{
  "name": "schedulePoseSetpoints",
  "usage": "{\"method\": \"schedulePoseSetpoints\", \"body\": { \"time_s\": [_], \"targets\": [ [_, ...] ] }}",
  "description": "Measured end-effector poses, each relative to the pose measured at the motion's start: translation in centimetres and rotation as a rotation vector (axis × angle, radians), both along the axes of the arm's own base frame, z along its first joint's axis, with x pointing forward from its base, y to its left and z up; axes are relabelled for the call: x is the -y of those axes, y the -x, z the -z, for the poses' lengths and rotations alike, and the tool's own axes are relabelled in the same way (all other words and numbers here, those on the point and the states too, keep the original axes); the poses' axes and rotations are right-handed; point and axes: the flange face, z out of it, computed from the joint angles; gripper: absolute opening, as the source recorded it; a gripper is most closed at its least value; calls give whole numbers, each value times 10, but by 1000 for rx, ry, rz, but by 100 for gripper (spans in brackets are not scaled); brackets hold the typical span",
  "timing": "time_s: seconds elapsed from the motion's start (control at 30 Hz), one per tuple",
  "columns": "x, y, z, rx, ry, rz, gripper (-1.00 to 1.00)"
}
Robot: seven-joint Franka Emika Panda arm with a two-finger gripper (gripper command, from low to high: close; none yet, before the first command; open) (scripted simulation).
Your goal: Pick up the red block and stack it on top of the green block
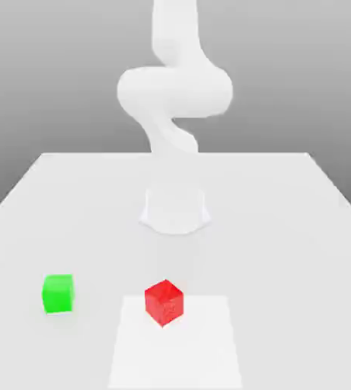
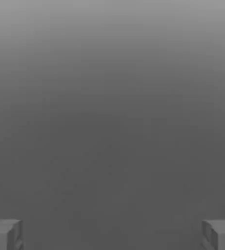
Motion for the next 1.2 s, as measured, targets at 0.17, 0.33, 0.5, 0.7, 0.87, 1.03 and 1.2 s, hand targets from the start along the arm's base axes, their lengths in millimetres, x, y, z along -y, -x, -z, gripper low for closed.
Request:
{"method": "schedulePoseSetpoints", "body": {
  "time_s": [0.17, 0.33, 0.5, 0.7, 0.87, 1.03, 1.2],
  "targets": [
    [4, -43, 124, -182, -97, 170, 0],
    [12, -48, 249, -360, -182, 360, 0],
    [19, -13, 376, -551, -257, 587, 0],
    [22, 25, 482, -674, -297, 749, 0],
    [20, 28, 515, -678, -297, 748, -100],
    [20, 28, 518, -676, -297, 747, -100],
    [20, 26, 486, -675, -297, 749, -100]
  ]
}}
